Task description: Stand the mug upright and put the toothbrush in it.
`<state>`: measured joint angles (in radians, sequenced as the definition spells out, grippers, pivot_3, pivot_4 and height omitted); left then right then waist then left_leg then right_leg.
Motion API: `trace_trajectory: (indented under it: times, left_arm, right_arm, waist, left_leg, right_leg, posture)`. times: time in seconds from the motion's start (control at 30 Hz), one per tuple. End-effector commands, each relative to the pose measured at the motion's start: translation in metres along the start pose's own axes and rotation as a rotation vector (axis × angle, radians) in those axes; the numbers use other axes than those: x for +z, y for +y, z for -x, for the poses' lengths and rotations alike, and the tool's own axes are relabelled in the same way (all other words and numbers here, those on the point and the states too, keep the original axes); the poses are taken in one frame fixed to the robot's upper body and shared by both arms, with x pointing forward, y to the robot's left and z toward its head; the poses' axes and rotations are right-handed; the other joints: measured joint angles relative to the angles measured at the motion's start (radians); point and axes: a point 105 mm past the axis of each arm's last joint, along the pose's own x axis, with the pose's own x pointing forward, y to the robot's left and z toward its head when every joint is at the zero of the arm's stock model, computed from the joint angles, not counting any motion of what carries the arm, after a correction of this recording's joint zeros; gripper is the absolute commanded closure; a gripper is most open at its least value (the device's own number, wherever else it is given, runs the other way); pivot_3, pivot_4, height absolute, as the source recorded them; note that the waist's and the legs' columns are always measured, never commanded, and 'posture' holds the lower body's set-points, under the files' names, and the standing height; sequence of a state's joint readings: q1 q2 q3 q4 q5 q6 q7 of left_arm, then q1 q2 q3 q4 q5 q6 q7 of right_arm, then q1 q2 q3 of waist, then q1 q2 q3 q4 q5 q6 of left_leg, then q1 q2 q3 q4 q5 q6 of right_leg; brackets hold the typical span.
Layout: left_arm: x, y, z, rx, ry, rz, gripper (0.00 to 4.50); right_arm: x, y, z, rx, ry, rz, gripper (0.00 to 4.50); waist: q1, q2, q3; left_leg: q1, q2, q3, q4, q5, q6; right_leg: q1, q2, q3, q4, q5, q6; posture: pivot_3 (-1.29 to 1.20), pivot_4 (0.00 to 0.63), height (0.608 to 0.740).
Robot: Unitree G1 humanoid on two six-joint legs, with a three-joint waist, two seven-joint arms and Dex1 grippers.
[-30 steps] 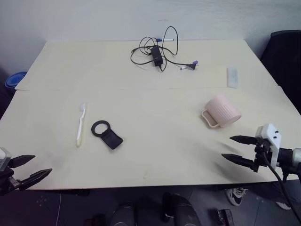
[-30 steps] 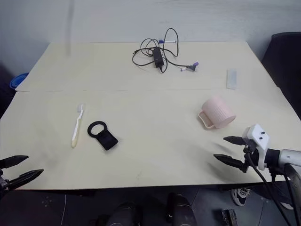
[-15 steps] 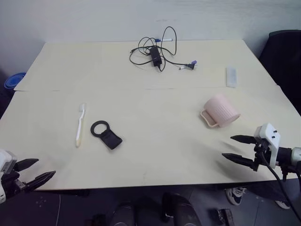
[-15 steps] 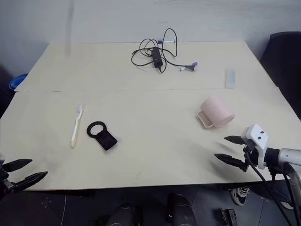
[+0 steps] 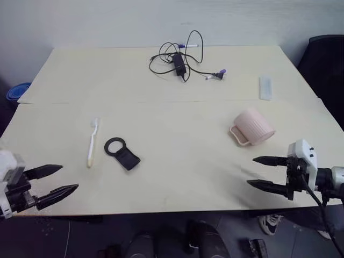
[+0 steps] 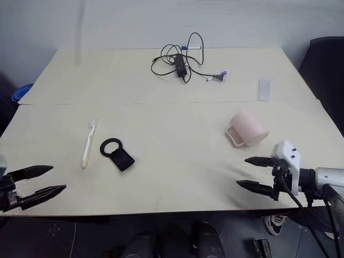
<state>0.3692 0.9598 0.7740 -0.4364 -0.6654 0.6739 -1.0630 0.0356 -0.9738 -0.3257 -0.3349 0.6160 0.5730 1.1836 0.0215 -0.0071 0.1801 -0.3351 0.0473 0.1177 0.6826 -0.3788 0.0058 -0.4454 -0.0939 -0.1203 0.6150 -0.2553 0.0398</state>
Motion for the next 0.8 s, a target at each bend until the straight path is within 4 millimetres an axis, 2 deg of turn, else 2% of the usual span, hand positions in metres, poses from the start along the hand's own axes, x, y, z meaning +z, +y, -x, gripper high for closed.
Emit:
trace_trajectory:
  times: [0.03,0.13,0.2,0.3,0.47,0.67,0.8]
  left_arm:
    - [0.010,-0.021,-0.027,-0.145,0.057,-0.151,0.03]
    - [0.002,-0.026,-0.059,-0.215,0.113,-0.283,0.03]
    - [0.004,-0.029,-0.078,-0.238,0.111,-0.336,0.03]
    - [0.006,-0.022,-0.098,-0.192,0.115,-0.403,0.03]
    - [-0.001,-0.011,-0.119,-0.104,0.133,-0.456,0.03]
    - [-0.004,-0.022,-0.136,-0.125,0.101,-0.413,0.03]
    - [-0.005,-0.017,-0.151,-0.057,0.095,-0.414,0.03]
  right_arm:
    - [0.029,0.019,-0.013,0.077,-0.043,0.096,0.00]
    - [0.040,0.035,-0.028,0.146,-0.037,0.146,0.00]
    - [0.048,0.043,-0.033,0.181,-0.038,0.173,0.00]
    - [0.062,0.049,-0.036,0.209,-0.071,0.202,0.00]
    - [0.072,0.052,-0.039,0.212,-0.106,0.205,0.00]
    - [0.076,0.054,-0.041,0.214,-0.137,0.192,0.00]
    - [0.075,0.054,-0.044,0.206,-0.139,0.191,0.00]
  waist:
    - [0.000,0.000,0.000]
    - [0.000,0.001,0.000]
    - [0.000,0.001,0.000]
    - [-0.001,0.000,0.000]
    - [0.000,-0.001,0.000]
    - [0.002,-0.001,0.000]
    - [0.003,-0.001,0.001]
  left_leg:
    - [0.000,0.000,0.000,0.000,0.000,0.000]
    - [0.001,0.000,0.001,0.000,0.000,-0.001]
    - [0.000,0.000,0.001,0.000,0.000,-0.001]
    - [-0.001,0.000,0.002,0.000,0.003,-0.007]
    - [0.000,0.000,0.002,0.000,0.003,-0.007]
    - [-0.001,0.000,0.003,0.000,0.003,-0.006]
    - [0.000,-0.001,0.002,0.000,0.003,-0.005]
  right_leg:
    - [0.000,0.000,0.001,0.001,0.000,0.000]
    - [0.000,0.000,0.001,0.001,0.000,0.000]
    - [-0.001,0.001,0.001,0.002,0.000,0.000]
    - [-0.002,0.002,0.002,0.001,0.000,0.000]
    - [-0.001,0.002,0.002,0.000,0.000,0.000]
    - [-0.001,0.002,0.002,-0.001,0.001,0.001]
    - [-0.001,0.001,0.002,0.000,0.001,0.002]
  posture:
    - [0.00,0.150,0.740]
    - [0.00,0.150,0.740]
    - [0.00,0.150,0.740]
    - [0.00,0.150,0.740]
    - [0.00,0.150,0.740]
    - [0.00,0.150,0.740]
    - [0.00,0.150,0.740]
